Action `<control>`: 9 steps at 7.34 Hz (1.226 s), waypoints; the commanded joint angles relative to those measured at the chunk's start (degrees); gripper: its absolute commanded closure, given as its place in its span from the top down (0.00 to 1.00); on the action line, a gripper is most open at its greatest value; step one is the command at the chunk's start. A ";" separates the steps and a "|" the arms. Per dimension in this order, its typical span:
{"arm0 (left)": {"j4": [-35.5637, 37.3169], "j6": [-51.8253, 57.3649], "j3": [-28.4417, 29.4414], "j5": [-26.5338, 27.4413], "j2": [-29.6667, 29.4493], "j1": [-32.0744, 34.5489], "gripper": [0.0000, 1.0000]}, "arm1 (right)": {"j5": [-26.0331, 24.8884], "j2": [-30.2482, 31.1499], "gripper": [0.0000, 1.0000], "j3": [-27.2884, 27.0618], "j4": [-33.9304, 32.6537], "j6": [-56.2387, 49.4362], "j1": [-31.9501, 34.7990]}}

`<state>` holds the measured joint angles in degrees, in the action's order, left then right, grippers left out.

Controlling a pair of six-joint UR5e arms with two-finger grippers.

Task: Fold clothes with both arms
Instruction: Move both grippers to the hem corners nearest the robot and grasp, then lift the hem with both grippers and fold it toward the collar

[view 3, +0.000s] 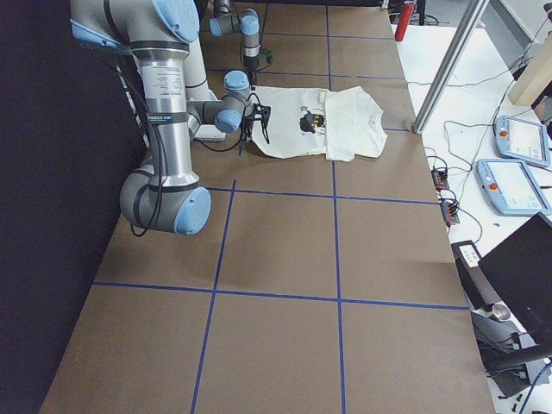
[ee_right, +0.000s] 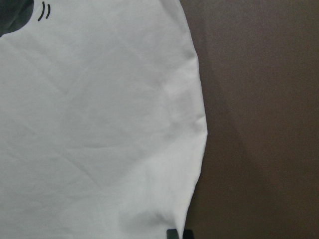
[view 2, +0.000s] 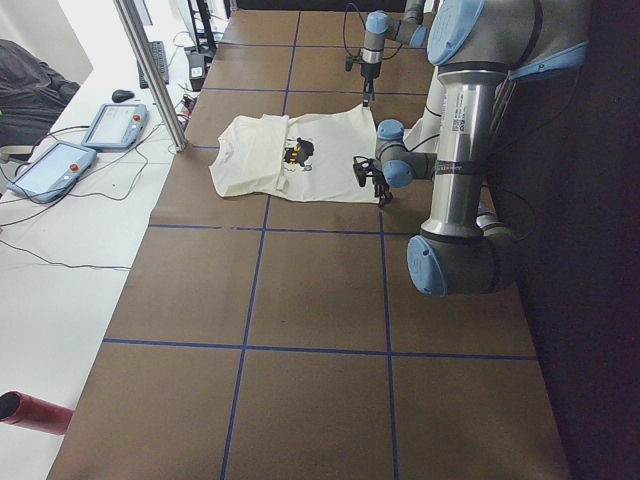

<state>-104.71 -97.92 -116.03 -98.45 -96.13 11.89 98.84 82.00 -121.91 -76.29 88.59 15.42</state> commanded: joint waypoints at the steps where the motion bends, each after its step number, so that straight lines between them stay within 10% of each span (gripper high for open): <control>1: 0.03 0.36 -0.16 0.01 -0.37 -0.02 0.00 | 0.04 0.09 0.00 0.01 0.00 -0.08 0.13; 9: 7.06 0.97 -17.90 -0.87 0.94 -6.42 0.00 | 9.77 11.31 0.00 -13.05 -0.18 -0.08 -1.17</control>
<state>-98.76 -97.29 -131.53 -99.23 -95.13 8.29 106.68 90.03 -131.03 -76.42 88.37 15.74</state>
